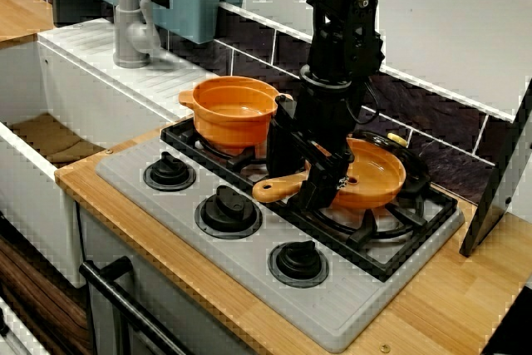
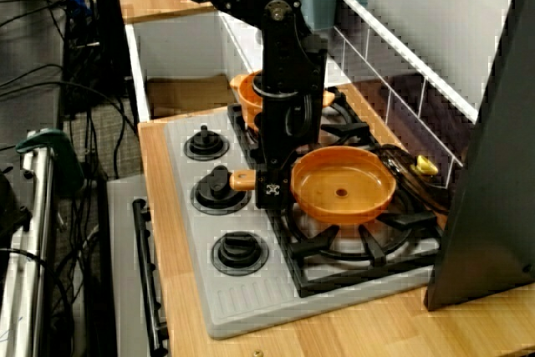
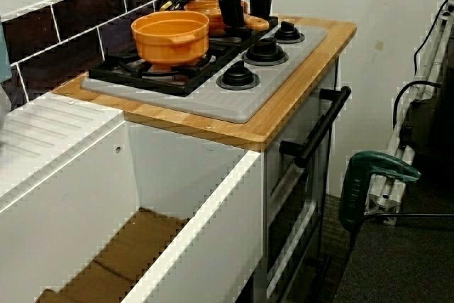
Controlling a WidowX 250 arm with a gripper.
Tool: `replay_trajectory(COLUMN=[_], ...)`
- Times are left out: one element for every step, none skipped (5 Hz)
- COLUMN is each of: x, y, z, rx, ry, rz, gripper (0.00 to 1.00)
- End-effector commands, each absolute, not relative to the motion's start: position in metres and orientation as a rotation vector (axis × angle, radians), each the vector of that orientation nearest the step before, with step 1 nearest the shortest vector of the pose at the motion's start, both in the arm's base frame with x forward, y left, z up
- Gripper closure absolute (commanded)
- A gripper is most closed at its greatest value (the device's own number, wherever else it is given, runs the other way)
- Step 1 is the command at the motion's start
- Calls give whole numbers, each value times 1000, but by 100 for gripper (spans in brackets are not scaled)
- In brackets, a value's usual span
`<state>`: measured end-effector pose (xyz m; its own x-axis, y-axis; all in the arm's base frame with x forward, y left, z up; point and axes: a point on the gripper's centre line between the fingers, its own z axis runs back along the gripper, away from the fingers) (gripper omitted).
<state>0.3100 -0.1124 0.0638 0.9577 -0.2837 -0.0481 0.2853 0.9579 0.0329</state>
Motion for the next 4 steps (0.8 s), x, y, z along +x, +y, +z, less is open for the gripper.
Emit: replay_trajectory(x=[325,325,326,326], y=[-118,-118,-117,-115], z=[77,78,78,79], rx=[29,34,34,30], ry=[-2,-2,-1,-1], rz=[-265,-262,-256,-253], gripper=[100,100,100,100])
